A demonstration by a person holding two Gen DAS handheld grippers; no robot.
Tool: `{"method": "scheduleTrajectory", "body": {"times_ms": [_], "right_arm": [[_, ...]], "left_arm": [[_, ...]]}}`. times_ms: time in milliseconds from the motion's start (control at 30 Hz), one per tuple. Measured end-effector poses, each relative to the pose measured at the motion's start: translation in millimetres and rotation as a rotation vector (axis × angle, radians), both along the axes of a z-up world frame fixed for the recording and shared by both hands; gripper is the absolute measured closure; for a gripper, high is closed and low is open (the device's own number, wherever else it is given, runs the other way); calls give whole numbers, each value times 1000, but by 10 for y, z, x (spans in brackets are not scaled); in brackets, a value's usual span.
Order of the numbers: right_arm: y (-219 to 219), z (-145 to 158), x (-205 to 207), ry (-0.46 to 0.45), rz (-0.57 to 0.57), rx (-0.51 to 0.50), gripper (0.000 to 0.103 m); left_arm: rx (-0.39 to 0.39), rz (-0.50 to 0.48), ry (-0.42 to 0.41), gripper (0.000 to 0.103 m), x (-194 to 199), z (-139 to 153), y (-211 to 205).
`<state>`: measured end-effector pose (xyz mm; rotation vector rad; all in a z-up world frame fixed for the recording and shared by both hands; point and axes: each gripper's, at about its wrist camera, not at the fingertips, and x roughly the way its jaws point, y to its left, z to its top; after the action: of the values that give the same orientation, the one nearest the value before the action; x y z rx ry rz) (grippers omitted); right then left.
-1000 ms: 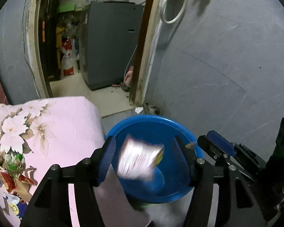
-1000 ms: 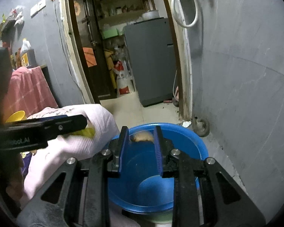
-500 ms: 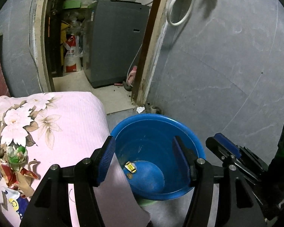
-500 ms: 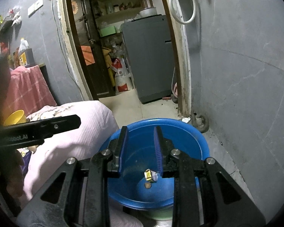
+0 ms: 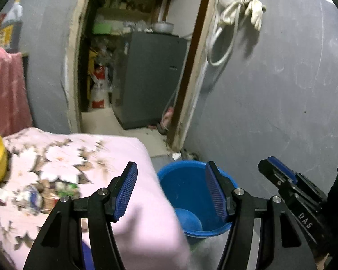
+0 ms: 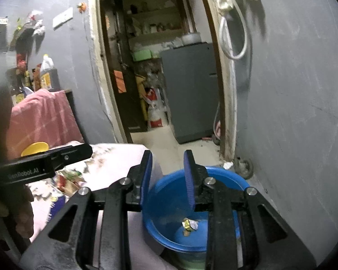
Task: Collect trash
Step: 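Open the left tool to drop the wrapper into the blue basin, then move both tools back over the table toward the trash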
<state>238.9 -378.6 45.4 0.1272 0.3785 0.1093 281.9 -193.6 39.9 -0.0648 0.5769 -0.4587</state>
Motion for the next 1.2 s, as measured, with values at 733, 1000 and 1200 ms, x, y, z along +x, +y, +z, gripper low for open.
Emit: {"method": "scheduleTrajectory", "body": {"times_ms": [733, 1000, 1200], "right_arm": [[1270, 389, -355, -222, 129, 37, 0], [1649, 347, -427, -254, 174, 21, 0], [1866, 219, -427, -251, 198, 8, 0]], "left_arm": [[-67, 311, -212, 3, -816, 415, 1735], [-46, 392, -277, 3, -1090, 323, 2117], [-20, 430, -308, 3, -1191, 219, 2312]]}}
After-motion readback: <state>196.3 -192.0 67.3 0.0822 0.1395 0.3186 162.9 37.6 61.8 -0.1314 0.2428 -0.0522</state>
